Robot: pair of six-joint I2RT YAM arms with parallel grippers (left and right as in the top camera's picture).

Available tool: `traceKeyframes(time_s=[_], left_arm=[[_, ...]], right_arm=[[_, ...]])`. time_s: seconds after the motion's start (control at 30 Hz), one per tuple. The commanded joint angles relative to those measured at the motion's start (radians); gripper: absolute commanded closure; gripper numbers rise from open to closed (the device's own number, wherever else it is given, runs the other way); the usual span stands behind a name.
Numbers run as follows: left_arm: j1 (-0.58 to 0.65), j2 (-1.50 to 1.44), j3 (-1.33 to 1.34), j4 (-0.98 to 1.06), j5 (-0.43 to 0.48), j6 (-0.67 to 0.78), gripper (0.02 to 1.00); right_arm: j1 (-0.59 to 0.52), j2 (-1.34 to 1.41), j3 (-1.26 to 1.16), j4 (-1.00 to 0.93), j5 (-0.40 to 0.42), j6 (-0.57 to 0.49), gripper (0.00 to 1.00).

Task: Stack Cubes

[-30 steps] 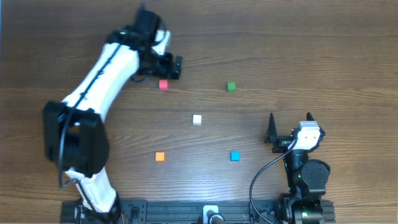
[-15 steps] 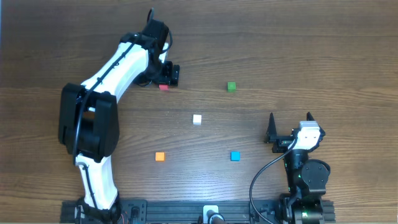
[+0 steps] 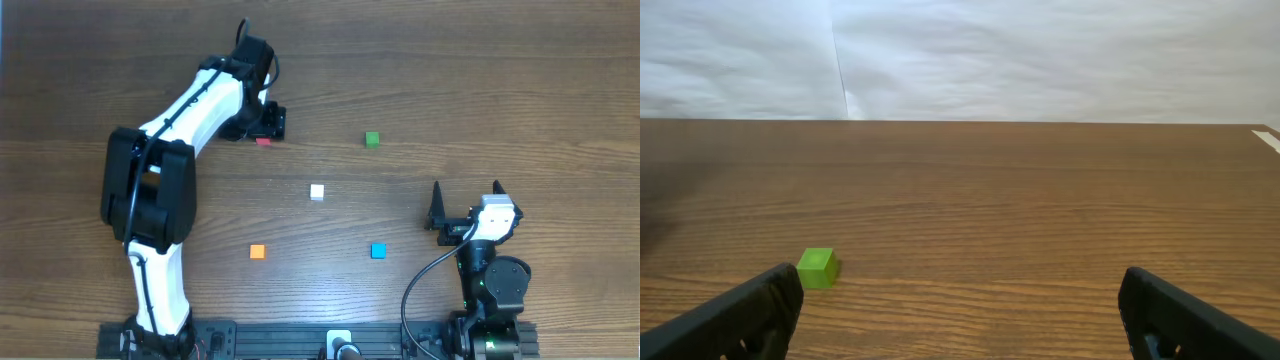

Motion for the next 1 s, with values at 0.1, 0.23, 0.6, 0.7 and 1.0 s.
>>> traceKeyframes(time_s=[0.1,0.23,0.6,0.7,1.0], left_arm=[[-0.003,0.037,0.016,0.003,-0.011,-0.029,0.354],[-0.003,0.037,0.016,0.004,-0.011,-0.029,0.411],[-0.029,0.037,0.016,0.022,-0.011,-0.029,0.470],[-0.031,0.037,0.016,0.021,-0.011,-0.032,0.518],[-0.031,0.037,0.016,0.019,-0.011,-0.037,0.805]], right_arm=[[-0.002,-0.007,-0.008,0.001,-0.008,-0.001,0.007],[-0.002,-0.007,-0.008,0.001,-0.008,-0.001,0.007],[-0.002,-0.007,-0.008,0.001,-0.008,-0.001,0.007],[-0.002,-0.007,-0.008,0.001,-0.008,-0.001,0.007],[-0.002,-0.007,-0.008,0.001,-0.008,-0.001,0.009]])
